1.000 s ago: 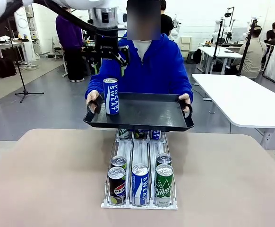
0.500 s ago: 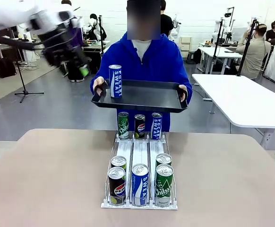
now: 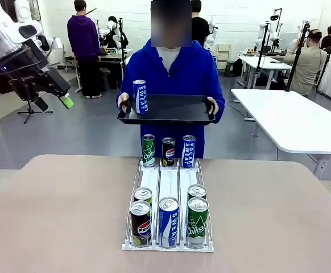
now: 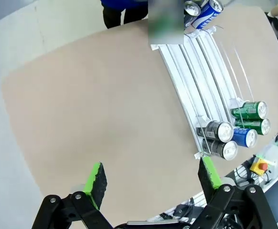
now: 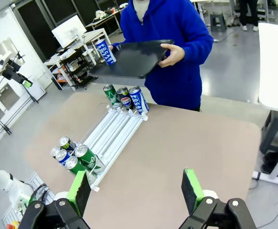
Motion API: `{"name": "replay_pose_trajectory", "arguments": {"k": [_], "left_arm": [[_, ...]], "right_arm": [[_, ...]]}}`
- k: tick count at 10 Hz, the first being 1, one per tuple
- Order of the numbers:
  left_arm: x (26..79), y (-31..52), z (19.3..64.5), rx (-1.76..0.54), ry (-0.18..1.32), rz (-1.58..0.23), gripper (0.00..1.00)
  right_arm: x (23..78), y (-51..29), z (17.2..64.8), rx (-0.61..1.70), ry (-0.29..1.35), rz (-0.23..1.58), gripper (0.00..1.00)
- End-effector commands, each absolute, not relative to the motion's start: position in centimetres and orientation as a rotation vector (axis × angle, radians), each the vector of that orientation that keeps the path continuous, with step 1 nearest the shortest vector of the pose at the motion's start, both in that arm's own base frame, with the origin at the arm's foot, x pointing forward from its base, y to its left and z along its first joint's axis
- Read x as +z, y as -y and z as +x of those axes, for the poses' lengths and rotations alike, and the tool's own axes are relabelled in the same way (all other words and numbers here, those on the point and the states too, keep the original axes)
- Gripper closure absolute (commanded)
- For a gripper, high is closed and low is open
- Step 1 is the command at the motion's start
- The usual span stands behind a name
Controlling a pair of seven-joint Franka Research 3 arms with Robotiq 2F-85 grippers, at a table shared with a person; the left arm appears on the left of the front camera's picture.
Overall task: Retrieve and hand over the desired beverage to the person.
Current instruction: Place the picked can on the Handle tray extended by the person, then pick up another can of the same type that the person held from the Automatic Can Dispenser.
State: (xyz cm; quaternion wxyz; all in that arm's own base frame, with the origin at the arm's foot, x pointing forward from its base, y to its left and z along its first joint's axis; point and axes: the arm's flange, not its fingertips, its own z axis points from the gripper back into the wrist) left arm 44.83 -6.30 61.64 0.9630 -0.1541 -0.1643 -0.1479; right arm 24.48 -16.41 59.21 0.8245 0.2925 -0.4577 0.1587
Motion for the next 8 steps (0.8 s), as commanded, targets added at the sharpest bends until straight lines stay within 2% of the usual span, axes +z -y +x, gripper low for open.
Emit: {"name": "replay_pose_trajectory", "arguments": {"k": [1, 8], "left_arm": [[62.53, 7.01, 45.42, -0.254, 0.298, -0.308, 0.00], [61.64, 6.30, 44.83, -0.300, 0.333, -0.312, 0.00]], "right_arm": [[59.12, 16.31, 24.62, 0.349, 0.976, 0.633, 0.00], [59.12, 16.31, 24.62, 0.349, 0.976, 0.633, 0.00]]}}
